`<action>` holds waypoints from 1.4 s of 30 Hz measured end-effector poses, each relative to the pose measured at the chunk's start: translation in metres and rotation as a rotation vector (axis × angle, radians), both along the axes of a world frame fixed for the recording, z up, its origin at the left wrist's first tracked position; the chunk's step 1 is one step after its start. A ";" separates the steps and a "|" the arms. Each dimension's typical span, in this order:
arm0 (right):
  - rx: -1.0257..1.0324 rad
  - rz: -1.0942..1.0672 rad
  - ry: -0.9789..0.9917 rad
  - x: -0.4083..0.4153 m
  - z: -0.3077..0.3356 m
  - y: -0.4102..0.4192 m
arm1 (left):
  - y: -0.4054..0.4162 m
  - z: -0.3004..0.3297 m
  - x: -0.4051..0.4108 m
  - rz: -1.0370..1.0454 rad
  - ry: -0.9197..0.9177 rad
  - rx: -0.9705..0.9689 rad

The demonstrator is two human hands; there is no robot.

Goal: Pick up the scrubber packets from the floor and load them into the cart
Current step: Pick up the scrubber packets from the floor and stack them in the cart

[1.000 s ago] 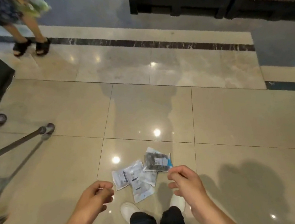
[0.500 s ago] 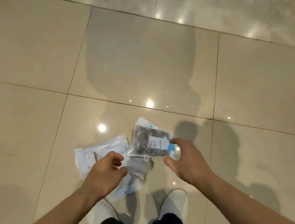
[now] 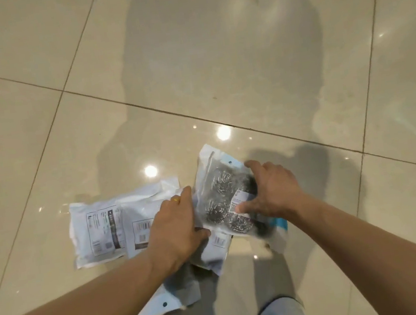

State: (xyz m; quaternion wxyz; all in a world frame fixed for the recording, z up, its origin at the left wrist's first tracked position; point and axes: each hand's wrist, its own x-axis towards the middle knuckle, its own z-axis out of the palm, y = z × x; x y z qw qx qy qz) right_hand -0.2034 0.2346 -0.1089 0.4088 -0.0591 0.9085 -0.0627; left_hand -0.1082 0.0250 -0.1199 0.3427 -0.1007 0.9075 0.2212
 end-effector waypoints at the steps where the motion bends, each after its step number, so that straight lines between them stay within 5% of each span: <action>1: -0.015 -0.060 -0.048 0.001 0.000 0.004 | 0.001 -0.002 -0.001 0.059 -0.033 -0.022; 6: -0.169 -0.484 -0.169 0.022 0.006 0.031 | 0.002 -0.002 -0.007 0.233 -0.223 -0.019; 10: -0.268 -0.850 -0.146 0.053 0.041 0.051 | 0.009 0.029 -0.001 0.355 -0.186 0.088; 18: -0.430 -1.238 -0.126 0.102 0.248 0.028 | -0.018 0.230 0.028 0.812 -0.246 0.526; 24: -0.552 -1.223 -0.119 0.095 0.466 -0.003 | -0.060 0.468 0.047 0.941 -0.195 0.792; 30: -0.628 -1.006 -0.103 0.087 0.660 -0.035 | -0.104 0.664 0.078 0.858 -0.042 0.789; 36: -0.773 -0.874 -0.087 0.106 0.757 -0.067 | -0.126 0.788 0.119 0.977 0.123 0.794; 42: -0.879 -0.681 -0.140 0.117 0.810 -0.084 | -0.115 0.842 0.179 1.171 0.282 0.794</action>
